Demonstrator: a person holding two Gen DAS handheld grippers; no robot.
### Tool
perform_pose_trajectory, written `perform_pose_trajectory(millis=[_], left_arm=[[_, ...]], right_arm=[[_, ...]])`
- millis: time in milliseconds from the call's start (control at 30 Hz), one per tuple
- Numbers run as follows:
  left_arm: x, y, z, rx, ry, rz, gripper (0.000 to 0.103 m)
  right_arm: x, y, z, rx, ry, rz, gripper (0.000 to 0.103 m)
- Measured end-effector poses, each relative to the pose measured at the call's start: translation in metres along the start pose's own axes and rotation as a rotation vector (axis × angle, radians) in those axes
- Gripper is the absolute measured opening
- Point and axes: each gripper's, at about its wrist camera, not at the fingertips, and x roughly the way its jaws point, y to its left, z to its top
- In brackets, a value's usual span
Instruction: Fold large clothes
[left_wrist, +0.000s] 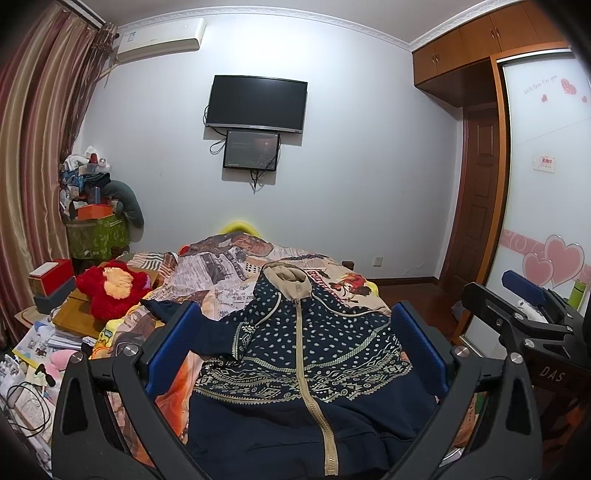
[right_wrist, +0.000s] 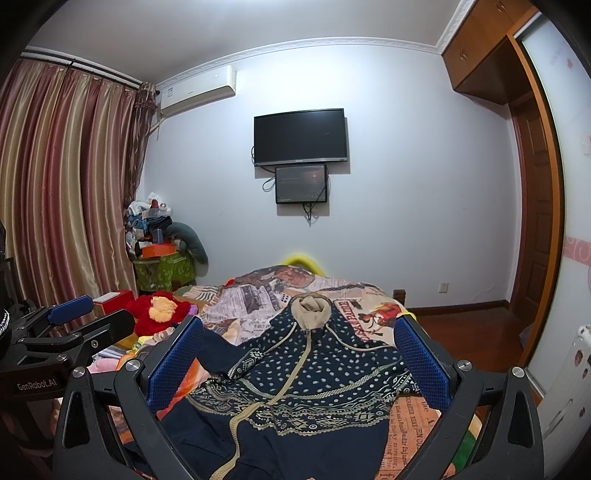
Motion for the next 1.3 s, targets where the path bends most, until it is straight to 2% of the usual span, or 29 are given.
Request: perform_pose_trajectory(millis=[900,1300], left_arm=[[-0.001,-0.005,0.003,-0.002,-0.001,-0.013,0.103],[0.014,0.008,0.004,-0.009,0.019,0.001,0.103]], right_arm=[[-0.004,0.0,0.002,0.002,0.001,0.0,0.103],[0.021,-0.009,-0.003,-0.001,0.033,-0.004,0.103]])
